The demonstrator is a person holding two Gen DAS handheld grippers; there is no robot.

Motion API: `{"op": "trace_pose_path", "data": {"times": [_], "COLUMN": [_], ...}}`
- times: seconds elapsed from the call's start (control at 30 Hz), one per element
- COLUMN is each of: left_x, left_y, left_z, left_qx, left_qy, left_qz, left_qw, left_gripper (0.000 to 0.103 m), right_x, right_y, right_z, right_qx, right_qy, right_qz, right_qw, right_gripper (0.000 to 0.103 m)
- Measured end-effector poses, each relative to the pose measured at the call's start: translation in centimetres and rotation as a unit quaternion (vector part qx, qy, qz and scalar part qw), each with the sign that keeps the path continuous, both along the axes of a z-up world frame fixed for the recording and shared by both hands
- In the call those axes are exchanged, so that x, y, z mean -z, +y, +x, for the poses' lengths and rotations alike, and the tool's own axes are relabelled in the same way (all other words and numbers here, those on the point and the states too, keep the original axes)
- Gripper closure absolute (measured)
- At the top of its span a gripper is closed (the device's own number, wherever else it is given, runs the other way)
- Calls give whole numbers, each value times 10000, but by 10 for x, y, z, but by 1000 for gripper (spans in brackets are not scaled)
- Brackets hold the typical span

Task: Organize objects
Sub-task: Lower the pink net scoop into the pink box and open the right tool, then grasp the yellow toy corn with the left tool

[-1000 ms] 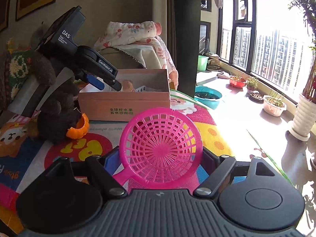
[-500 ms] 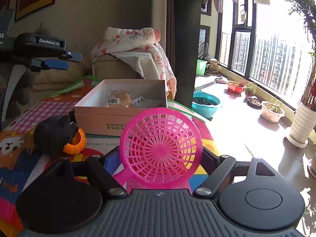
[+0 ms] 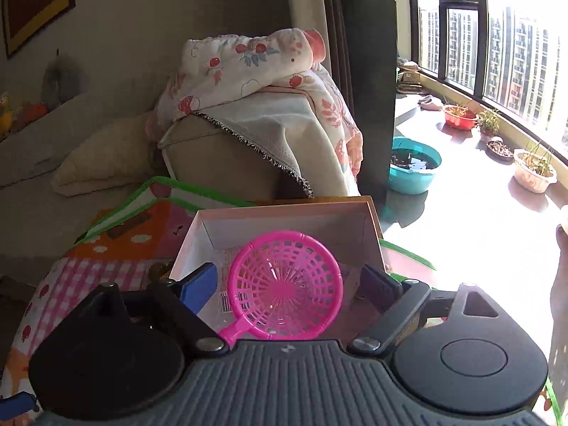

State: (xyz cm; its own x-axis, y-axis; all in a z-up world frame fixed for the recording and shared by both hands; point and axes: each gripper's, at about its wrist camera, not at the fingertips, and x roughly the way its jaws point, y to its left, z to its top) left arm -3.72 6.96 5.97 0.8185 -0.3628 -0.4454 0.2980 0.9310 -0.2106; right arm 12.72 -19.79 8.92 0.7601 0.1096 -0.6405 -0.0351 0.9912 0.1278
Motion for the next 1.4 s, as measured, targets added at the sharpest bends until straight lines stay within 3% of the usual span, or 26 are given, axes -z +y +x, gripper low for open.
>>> {"op": "trace_pose_path", "data": {"times": [0.2, 0.43, 0.5, 0.57, 0.67, 0.8, 0.93, 1.0, 1.1, 1.17, 1.27, 1.4], "left_x": [13, 13, 15, 17, 20, 24, 26, 27, 30, 30, 17, -11], "left_y": [11, -15, -23, -29, -33, -35, -33, -31, -31, -30, -29, -26], "left_z": [-16, -20, -21, -23, -27, -28, -29, -29, -26, -24, -21, 10], "left_qx": [169, 718, 802, 844, 912, 946, 892, 860, 790, 698, 671, 693], "left_qy": [47, -34, -2, 25, 77, 171, 227, 246, 291, 222, -111, -404], "left_qz": [-56, -149, -142, -114, -77, 15, 34, 45, 48, 85, 298, 474], "left_qw": [9998, 9973, 9967, 9964, 9958, 9954, 9958, 9960, 9964, 9973, 9972, 9957], "left_gripper": [51, 51, 51, 51, 51, 51, 51, 51, 51, 51, 51, 51], "right_x": [10, 18, 13, 9, 10, 26, 32, 29, 21, 16, 16, 36], "right_y": [-22, -27, -26, -23, -10, 15, 26, 28, 26, 19, 11, -1], "right_z": [-49, -101, -95, -80, -48, -10, 5, -2, -27, -55, -100, -141], "right_qx": [271, 274, 181, 113, -53, -269, -505, -587, -596, -586, -584, -461], "right_qy": [-261, -393, -319, -128, 282, 840, 958, 856, 504, 107, -410, -594], "right_qz": [-143, -535, -353, -78, 342, 941, 1635, 1592, 1033, 585, -56, -541], "right_qw": [9992, 9974, 9987, 9998, 9990, 9916, 9806, 9818, 9916, 9965, 9974, 9957], "right_gripper": [4, 3, 9, 31, 42, 50, 50, 50, 42, 24, 6, 0]}}
